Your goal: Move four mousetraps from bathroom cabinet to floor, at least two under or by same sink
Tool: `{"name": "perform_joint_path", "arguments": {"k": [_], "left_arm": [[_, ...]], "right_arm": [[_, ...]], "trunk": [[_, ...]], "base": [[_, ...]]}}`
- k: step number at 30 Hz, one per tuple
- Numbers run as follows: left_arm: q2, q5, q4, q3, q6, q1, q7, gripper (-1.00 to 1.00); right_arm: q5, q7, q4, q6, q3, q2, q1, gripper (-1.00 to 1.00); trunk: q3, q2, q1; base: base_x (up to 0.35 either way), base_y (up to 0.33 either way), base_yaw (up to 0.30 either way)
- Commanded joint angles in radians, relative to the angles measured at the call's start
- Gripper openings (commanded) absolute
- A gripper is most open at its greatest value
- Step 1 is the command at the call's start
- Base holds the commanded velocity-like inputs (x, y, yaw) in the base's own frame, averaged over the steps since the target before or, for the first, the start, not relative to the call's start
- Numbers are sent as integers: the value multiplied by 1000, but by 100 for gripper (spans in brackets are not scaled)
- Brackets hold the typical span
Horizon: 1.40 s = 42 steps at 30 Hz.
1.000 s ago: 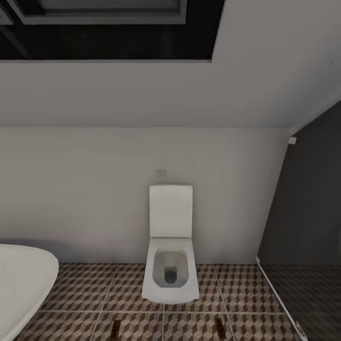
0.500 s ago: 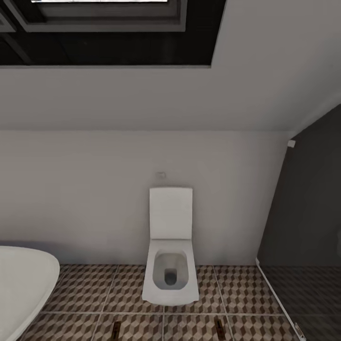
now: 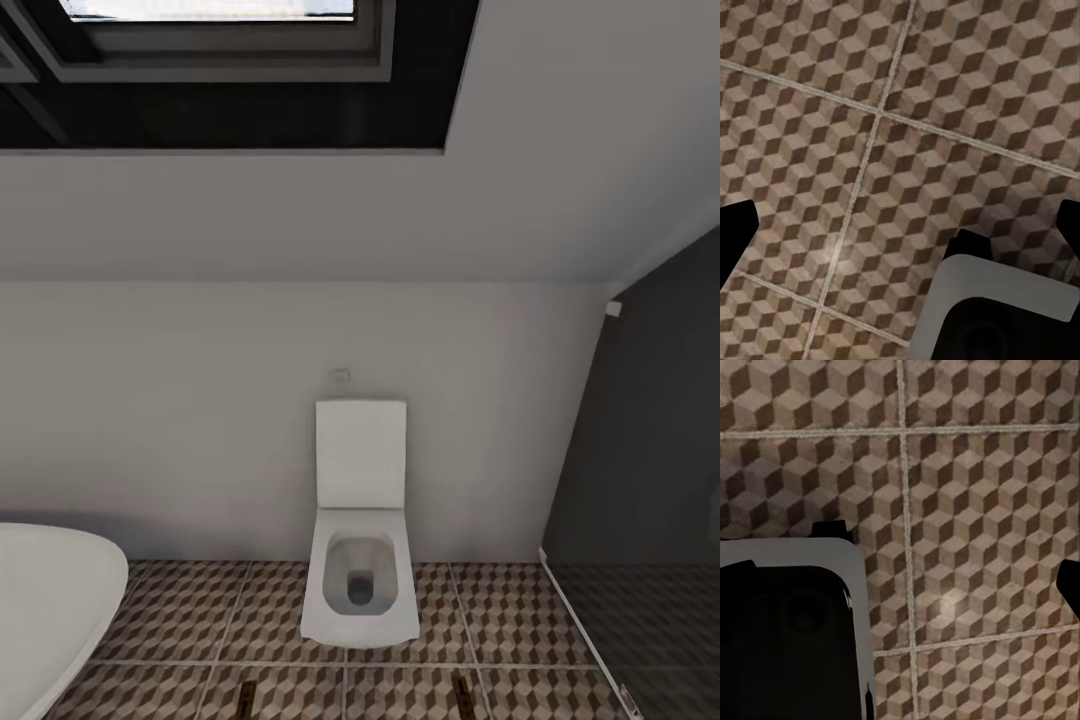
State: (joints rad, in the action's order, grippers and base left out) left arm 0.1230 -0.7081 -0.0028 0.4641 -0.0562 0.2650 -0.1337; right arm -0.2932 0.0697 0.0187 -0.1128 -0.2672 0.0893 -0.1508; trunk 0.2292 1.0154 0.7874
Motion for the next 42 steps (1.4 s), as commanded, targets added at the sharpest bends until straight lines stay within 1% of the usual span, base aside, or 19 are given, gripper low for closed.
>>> {"name": "perform_joint_path", "arguments": {"k": [1, 5, 11, 33, 42], "left_arm": [[0, -7, 0, 8, -2, 0, -3, 100], [-1, -7, 0, 8, -2, 0, -3, 100], [-5, -7, 0, 8, -2, 0, -3, 100], [-8, -6, -2, 5, -2, 0, -3, 100], [-15, -7, -2, 5, -2, 0, -3, 100]], "right_arm": [[-9, 1, 0, -5, -8, -6, -1, 100], [-8, 1, -6, -5, -9, -22, -1, 100], [-11, 1, -9, -5, -6, -32, -1, 100], [-8, 1, -9, -5, -8, -34, -1, 100], [-9, 1, -9, -5, -5, -34, -1, 100]], "trunk": [[-2, -6, -4], [-14, -34, -19], [-33, -76, -42], [-102, -230, -127], [-130, -293, -161]], "base": [[0, 0, 0], [0, 0, 0], [0, 0, 0], [0, 0, 0], [0, 0, 0]]}}
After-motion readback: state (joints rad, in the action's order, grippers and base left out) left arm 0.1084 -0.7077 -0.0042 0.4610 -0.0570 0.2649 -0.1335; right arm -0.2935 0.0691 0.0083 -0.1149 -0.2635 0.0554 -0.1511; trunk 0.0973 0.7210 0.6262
